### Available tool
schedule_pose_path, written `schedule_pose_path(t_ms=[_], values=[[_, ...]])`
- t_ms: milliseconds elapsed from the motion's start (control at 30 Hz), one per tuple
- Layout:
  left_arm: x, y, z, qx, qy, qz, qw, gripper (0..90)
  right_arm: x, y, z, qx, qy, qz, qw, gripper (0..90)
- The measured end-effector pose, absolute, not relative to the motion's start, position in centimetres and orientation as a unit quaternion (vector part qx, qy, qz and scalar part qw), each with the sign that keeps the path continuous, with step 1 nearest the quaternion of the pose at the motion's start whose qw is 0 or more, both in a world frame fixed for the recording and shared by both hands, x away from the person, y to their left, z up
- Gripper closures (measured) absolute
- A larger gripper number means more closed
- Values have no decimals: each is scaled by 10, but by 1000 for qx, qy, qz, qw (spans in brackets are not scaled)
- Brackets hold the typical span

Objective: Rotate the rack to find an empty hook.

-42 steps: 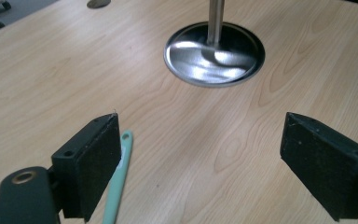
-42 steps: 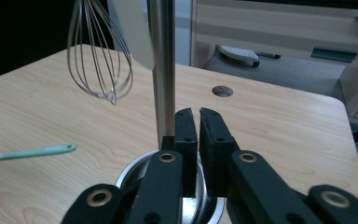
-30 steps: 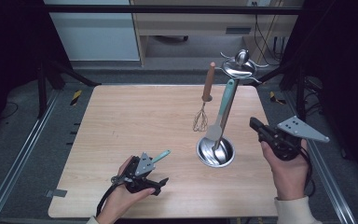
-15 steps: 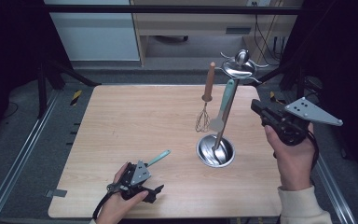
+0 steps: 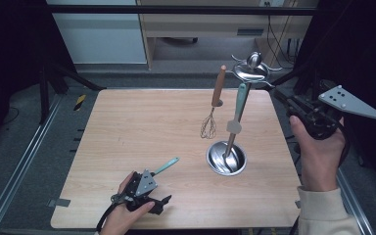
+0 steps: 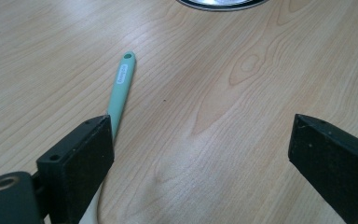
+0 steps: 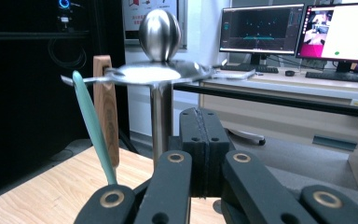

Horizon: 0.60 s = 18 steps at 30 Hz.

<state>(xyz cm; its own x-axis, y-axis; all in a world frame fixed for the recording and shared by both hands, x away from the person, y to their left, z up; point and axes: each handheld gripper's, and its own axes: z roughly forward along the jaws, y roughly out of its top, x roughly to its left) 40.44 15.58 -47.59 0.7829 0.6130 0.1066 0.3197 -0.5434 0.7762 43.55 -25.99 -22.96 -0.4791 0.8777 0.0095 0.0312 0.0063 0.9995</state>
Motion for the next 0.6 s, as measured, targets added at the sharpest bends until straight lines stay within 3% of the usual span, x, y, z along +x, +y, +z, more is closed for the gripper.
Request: schedule_pose_path(t_ms=[600], values=[[404,157,-475,859,271,184,393,66,438,-253,-223,345,623,604,359,900]])
